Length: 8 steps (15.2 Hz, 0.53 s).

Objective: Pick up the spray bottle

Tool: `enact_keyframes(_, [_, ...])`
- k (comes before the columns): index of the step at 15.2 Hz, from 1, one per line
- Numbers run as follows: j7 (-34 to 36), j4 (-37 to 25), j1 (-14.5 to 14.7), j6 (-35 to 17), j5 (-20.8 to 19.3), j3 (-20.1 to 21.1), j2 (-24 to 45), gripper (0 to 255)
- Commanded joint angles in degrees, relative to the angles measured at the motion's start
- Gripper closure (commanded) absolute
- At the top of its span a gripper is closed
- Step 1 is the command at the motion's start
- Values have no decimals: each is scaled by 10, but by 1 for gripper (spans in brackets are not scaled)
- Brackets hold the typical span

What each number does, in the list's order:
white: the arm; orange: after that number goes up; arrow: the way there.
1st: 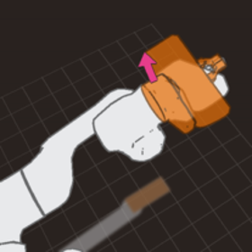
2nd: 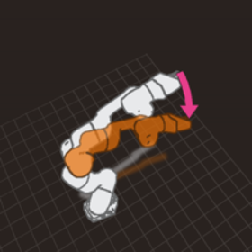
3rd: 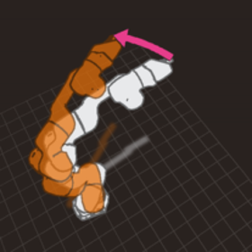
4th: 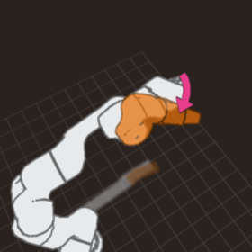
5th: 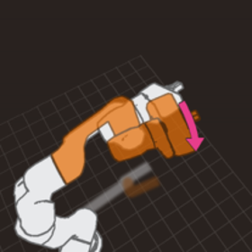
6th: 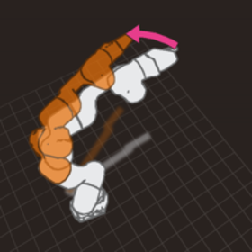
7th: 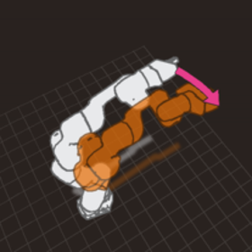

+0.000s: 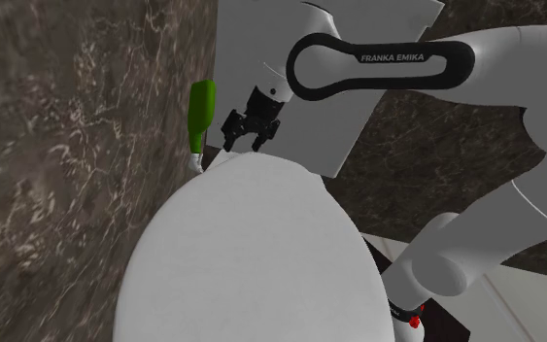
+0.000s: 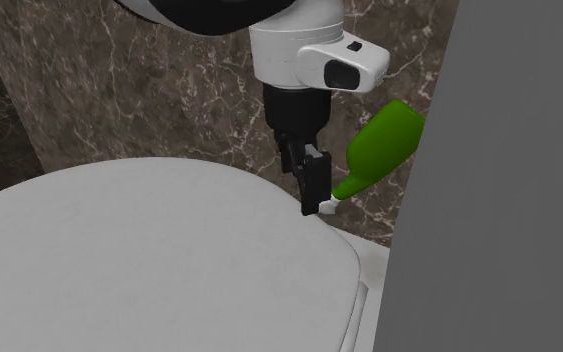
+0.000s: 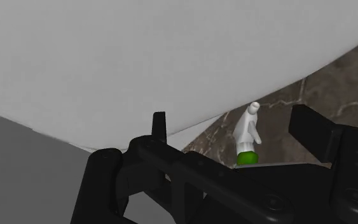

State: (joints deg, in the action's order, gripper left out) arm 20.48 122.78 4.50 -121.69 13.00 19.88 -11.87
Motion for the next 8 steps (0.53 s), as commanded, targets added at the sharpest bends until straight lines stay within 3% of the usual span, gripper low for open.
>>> enact_keyframes(1, [17, -36, 0, -22, -13, 10, 44, 0])
enact_keyframes(6, [69, -123, 11, -64, -56, 32, 140, 0])
enact_keyframes(8, [69, -118, 12, -71, -57, 31, 143, 0])
